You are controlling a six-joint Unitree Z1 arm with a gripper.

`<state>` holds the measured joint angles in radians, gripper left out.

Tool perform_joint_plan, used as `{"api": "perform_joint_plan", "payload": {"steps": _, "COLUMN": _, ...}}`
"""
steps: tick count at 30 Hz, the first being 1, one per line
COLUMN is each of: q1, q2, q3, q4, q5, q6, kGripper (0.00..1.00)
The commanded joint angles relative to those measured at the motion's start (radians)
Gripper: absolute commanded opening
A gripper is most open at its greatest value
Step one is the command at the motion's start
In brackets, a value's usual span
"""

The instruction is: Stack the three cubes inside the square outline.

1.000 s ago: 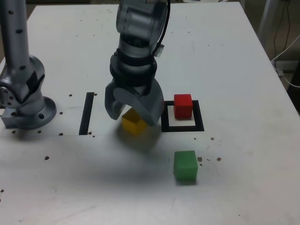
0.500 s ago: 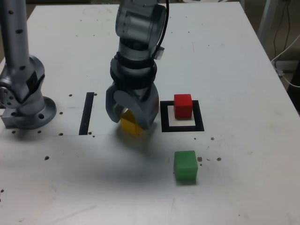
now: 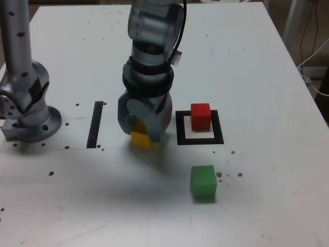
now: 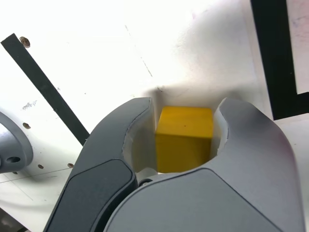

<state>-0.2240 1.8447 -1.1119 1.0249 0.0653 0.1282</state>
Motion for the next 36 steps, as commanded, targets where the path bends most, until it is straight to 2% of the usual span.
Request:
{"api": "perform_joint_plan", "payload": {"steps": 1, "q1": -0.001, "q2": -0.006, "q3": -0.04, "q4": 0.032, "q5": 0.002, "q6": -0.011, "kGripper": 0.22}}
{"api": "perform_joint_plan", "payload": {"steps": 8, "q1": 0.009, "q2": 0.016, "q3": -0.247, "q4": 0.191, "q5": 0.019, "q6": -0.047, "kGripper": 0.22}}
{"api": "perform_joint_plan", "payload": {"steps": 17, "q1": 0.094, "q2": 0.101, "q3": -0.485, "q4": 0.337, "q5": 0.013, "q6": -0.087, "kGripper": 0.22}}
{"api": "perform_joint_plan", "payload": {"steps": 24, "q1": 0.154, "q2": 0.156, "q3": -0.578, "q4": 0.367, "q5": 0.005, "q6": -0.095, "kGripper": 0.22}}
{"api": "perform_joint_plan", "payload": {"steps": 36, "q1": 0.202, "q2": 0.193, "q3": -0.597, "q4": 0.369, "q5": -0.014, "q6": -0.091, "kGripper": 0.22}}
